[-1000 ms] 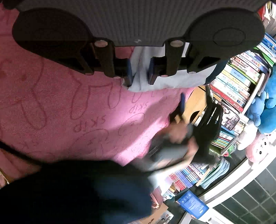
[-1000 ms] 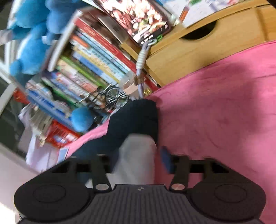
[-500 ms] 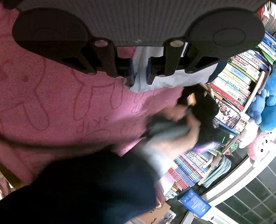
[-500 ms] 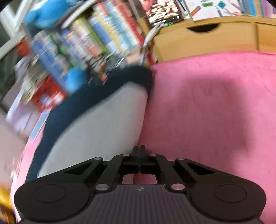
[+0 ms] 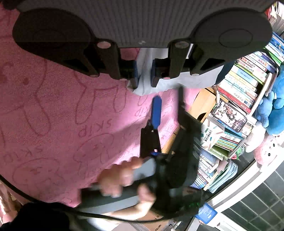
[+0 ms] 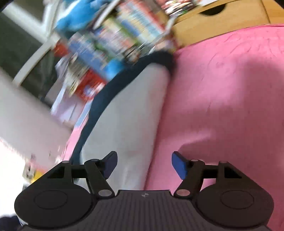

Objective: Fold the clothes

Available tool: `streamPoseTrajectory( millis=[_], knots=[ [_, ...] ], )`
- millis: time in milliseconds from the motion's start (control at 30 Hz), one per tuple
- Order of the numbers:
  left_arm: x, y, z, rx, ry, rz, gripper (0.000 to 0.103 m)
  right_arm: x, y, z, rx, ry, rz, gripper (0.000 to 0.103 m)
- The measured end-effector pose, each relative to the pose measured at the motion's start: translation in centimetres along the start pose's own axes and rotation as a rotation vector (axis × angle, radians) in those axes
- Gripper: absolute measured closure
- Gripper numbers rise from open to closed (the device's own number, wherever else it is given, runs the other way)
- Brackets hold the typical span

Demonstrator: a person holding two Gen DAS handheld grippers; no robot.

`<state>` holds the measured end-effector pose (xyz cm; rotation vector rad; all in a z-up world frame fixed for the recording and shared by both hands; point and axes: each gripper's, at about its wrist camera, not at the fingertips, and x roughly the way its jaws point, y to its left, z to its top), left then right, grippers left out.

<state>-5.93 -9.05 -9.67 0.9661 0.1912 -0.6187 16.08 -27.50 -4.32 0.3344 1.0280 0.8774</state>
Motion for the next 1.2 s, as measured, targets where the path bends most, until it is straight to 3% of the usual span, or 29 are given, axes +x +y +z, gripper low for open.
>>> streamPoseTrajectory(
  millis=[33,167,300,467,533,633,667,700,733,767,800,867,1033,1100,1167,1200],
  knots=[
    [0.0,0.0,0.0,0.002,0.0,0.0,0.091,0.2,1.0,-0.7,-0.033,0.004,-0.028,0.083],
    [0.1,0.0,0.0,0.001,0.004,0.001,0.091,2.0,3.4,0.2,-0.079,0.024,-0.12,0.083],
    [0.3,-0.1,0.1,0.004,0.013,0.011,0.093,4.4,1.8,4.3,0.028,0.066,-0.133,0.083],
    [0.4,-0.4,0.1,0.019,0.015,0.013,0.098,8.2,1.6,8.4,-0.021,0.012,-0.205,0.083],
    [0.4,-0.7,0.1,0.039,0.015,0.011,0.103,9.3,1.1,9.8,-0.012,-0.012,-0.207,0.083],
    [0.5,-0.7,0.1,0.038,0.018,-0.006,0.103,10.4,0.4,11.8,0.004,-0.063,-0.191,0.081],
    [0.5,-0.7,0.1,0.04,0.017,-0.005,0.103,10.8,0.1,12.5,0.009,-0.088,-0.195,0.08],
    [0.5,-0.8,0.1,0.04,0.017,-0.006,0.103,11.3,-0.2,13.1,0.013,-0.115,-0.204,0.068],
    [0.5,-0.8,0.1,0.04,0.017,-0.005,0.103,11.8,-0.5,13.7,0.018,-0.143,-0.212,0.047],
    [0.5,-0.8,0.1,0.04,0.017,-0.005,0.103,12.3,-0.7,14.3,0.022,-0.17,-0.22,0.038],
    [0.5,-0.8,0.1,0.041,0.017,-0.004,0.103,12.4,-1.1,14.4,0.04,-0.191,-0.23,0.033],
    [0.6,-0.8,0.1,0.043,0.016,-0.001,0.103,11.9,-1.3,13.8,0.09,-0.195,-0.191,0.033],
    [0.5,-0.8,0.1,0.042,0.012,0.01,0.103,7.0,0.4,7.7,-0.056,-0.201,-0.293,0.018],
    [0.2,-0.3,0.0,0.002,0.014,0.027,0.091,5.0,1.1,5.2,-0.121,-0.204,-0.339,0.012],
    [-0.2,0.7,0.0,-0.075,0.024,0.048,0.063,3.0,1.9,2.7,-0.186,-0.207,-0.384,0.01],
    [-0.9,1.8,-0.2,-0.161,0.041,0.029,0.057,2.0,2.2,1.4,-0.219,-0.208,-0.406,0.009]
  ],
)
